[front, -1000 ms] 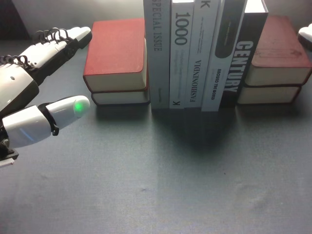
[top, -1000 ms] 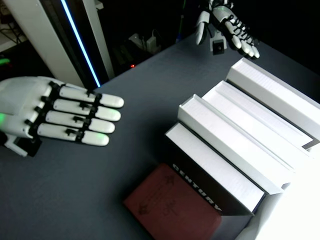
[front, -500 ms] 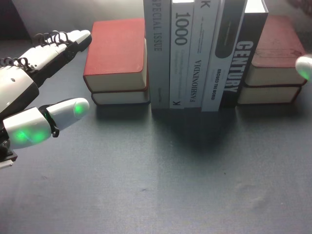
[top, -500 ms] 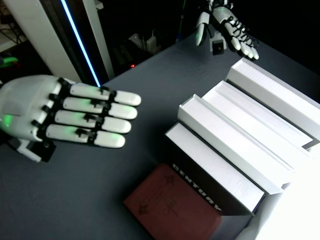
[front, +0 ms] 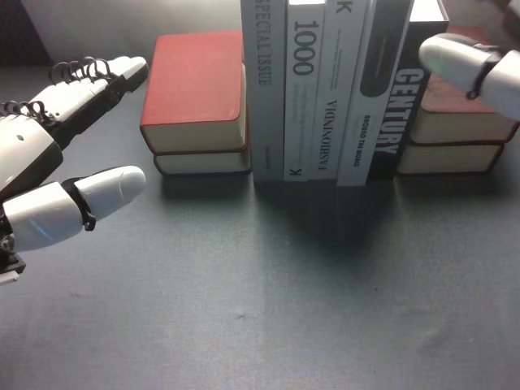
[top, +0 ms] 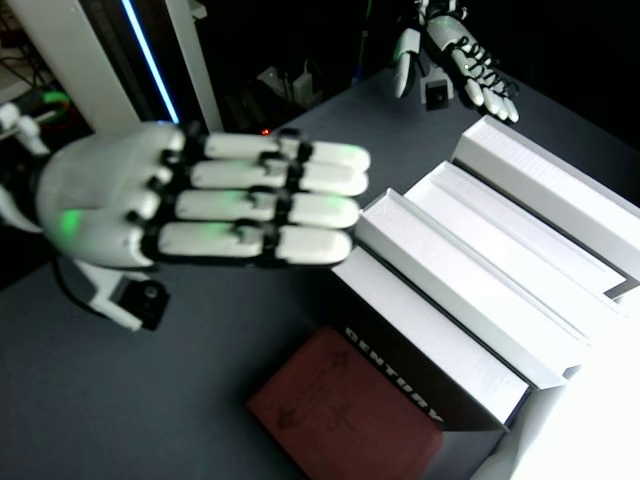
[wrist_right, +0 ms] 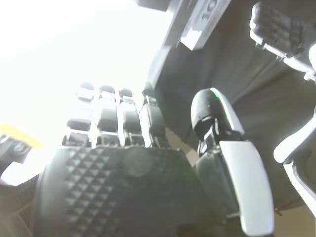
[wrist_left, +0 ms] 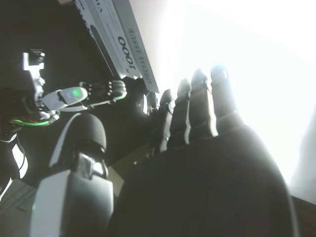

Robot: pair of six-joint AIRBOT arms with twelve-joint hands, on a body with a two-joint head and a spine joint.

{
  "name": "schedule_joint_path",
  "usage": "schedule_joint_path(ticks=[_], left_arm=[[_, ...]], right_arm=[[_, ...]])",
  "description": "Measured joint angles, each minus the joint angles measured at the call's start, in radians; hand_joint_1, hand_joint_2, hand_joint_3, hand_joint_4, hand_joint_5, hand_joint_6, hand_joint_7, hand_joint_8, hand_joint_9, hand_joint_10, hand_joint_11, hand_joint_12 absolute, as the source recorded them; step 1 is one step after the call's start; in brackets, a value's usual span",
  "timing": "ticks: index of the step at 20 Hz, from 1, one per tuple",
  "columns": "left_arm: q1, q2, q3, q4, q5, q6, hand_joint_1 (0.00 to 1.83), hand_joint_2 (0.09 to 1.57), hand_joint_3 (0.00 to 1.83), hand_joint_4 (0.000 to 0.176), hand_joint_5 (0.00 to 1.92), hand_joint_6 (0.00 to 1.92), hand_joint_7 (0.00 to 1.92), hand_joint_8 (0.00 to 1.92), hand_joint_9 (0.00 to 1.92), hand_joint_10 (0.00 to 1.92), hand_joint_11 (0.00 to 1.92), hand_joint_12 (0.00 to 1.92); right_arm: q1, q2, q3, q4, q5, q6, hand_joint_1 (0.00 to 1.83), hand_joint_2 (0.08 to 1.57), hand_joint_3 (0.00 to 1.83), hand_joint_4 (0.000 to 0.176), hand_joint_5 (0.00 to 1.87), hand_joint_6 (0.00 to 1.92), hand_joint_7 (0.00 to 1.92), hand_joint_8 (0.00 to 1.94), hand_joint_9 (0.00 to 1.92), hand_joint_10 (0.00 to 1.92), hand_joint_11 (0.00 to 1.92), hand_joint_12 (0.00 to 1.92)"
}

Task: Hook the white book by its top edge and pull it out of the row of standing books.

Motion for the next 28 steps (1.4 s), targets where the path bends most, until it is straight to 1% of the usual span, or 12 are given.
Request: schedule_joint_path(ticks=[3, 6, 9, 11, 14, 15, 17, 18, 19, 21, 23, 28], left_arm=[[0.0, -0.004, 0.007, -0.002, 0.0, -0.001, 0.19, 1.35, 0.0, 0.038, 0.01, 0.0, 0.0, 0.0, 0.0, 0.0, 0.0, 0.0], [0.0, -0.004, 0.007, 0.0, 0.0, -0.001, 0.17, 1.35, 0.0, 0.035, 0.01, 0.0, 0.0, 0.0, 0.0, 0.0, 0.0, 0.0], [0.005, -0.004, 0.007, -0.006, -0.006, -0.001, 0.16, 1.35, 0.0, 0.039, 0.02, 0.0, 0.0, 0.0, 0.0, 0.0, 0.0, 0.0], [0.013, -0.004, 0.005, -0.012, -0.008, -0.002, 0.17, 1.35, 0.0, 0.043, 0.02, 0.0, 0.0, 0.0, 0.0, 0.0, 0.0, 0.0], [0.019, -0.004, 0.003, -0.023, -0.021, -0.001, 0.24, 1.36, 0.0, 0.038, 0.05, 0.01, 0.0, 0.0, 0.0, 0.0, 0.0, 0.0], [0.026, -0.003, -0.001, -0.033, -0.03, -0.002, 0.21, 1.36, 0.0, 0.037, 0.04, 0.0, 0.0, 0.0, 0.0, 0.0, 0.0, 0.0], [0.027, -0.003, -0.003, -0.037, -0.032, -0.002, 0.15, 1.36, 0.0, 0.047, 0.04, 0.0, 0.0, 0.0, 0.0, 0.0, 0.0, 0.0], [0.031, -0.001, -0.006, -0.041, -0.037, -0.002, 0.15, 1.37, 0.0, 0.041, 0.04, 0.0, 0.0, 0.0, 0.0, 0.0, 0.0, 0.0], [0.04, 0.006, -0.008, -0.042, -0.049, -0.002, 0.2, 1.36, 0.0, 0.054, 0.04, 0.0, 0.0, 0.0, 0.0, 0.0, 0.0, 0.0], [0.04, 0.008, -0.008, -0.056, -0.054, -0.002, 0.21, 1.37, 0.0, 0.047, 0.05, 0.01, 0.0, 0.0, 0.0, 0.0, 0.0, 0.0], [0.045, 0.008, -0.008, -0.063, -0.064, -0.002, 0.19, 1.36, 0.0, 0.053, 0.05, 0.0, 0.0, 0.0, 0.0, 0.0, 0.0, 0.0], [0.05, 0.009, -0.015, -0.068, -0.077, 0.001, 0.26, 1.35, 0.0, 0.039, 0.05, 0.01, 0.0, 0.0, 0.0, 0.0, 0.0, 0.0]], right_arm=[[0.022, -0.03, 0.021, 0.002, -0.067, -0.001, 0.26, 1.45, 0.0, 0.0, 0.3, 0.07, 0.0, 0.0, 0.0, 0.0, 0.0, 0.0], [0.032, -0.034, 0.026, 0.007, -0.072, -0.015, 0.25, 1.46, 0.01, 0.0, 0.52, 0.17, 0.0, 0.0, 0.0, 0.0, 0.0, 0.0], [0.034, -0.031, 0.015, 0.012, -0.058, -0.015, 0.28, 1.48, 0.0, 0.0, 0.42, 0.69, 0.04, 0.0, 0.0, 0.0, 0.0, 0.0], [0.034, -0.015, -0.011, 0.005, -0.042, -0.016, 0.28, 1.49, 0.0, 0.0, 0.38, 0.84, 0.06, 0.0, 0.0, 0.0, 0.0, 0.0], [-0.003, 0.018, -0.06, -0.023, 0.018, -0.015, 0.23, 1.51, 0.01, 0.0, 0.39, 0.82, 0.07, 0.0, 0.0, 0.0, 0.0, 0.0], [-0.027, 0.031, -0.078, -0.035, 0.047, -0.011, 0.14, 1.53, 0.01, 0.0, 0.37, 0.8, 0.05, 0.0, 0.0, 0.0, 0.0, 0.0], [-0.075, 0.063, -0.103, -0.06, 0.091, 0.01, 0.09, 1.53, 0.0, 0.0, 0.37, 0.74, 0.04, 0.0, 0.0, 0.0, 0.0, 0.0], [-0.098, 0.074, -0.112, -0.067, 0.109, 0.03, 0.08, 1.54, 0.0, 0.0, 0.37, 0.71, 0.04, 0.0, 0.0, 0.0, 0.0, 0.0], [-0.158, 0.1, -0.135, -0.103, 0.151, 0.08, 0.07, 1.49, 0.0, 0.0, 0.41, 0.69, 0.1, 0.02, 0.0, 0.0, 0.0, 0.0], [-0.188, 0.108, -0.148, -0.129, 0.17, 0.116, 0.08, 1.47, 0.0, 0.0, 0.42, 0.6, 0.11, 0.01, 0.0, 0.0, 0.0, 0.0], [-0.243, 0.112, -0.168, -0.18, 0.187, 0.177, 0.14, 1.44, 0.0, 0.0, 0.47, 0.5, 0.13, 0.0, 0.0, 0.0, 0.0, 0.0], [-0.351, 0.112, -0.184, -0.242, 0.217, 0.29, 0.22, 1.45, 0.0, 0.0, 0.48, 0.63, 0.21, 0.01, 0.01, 0.01, 0.0, 0.0]])
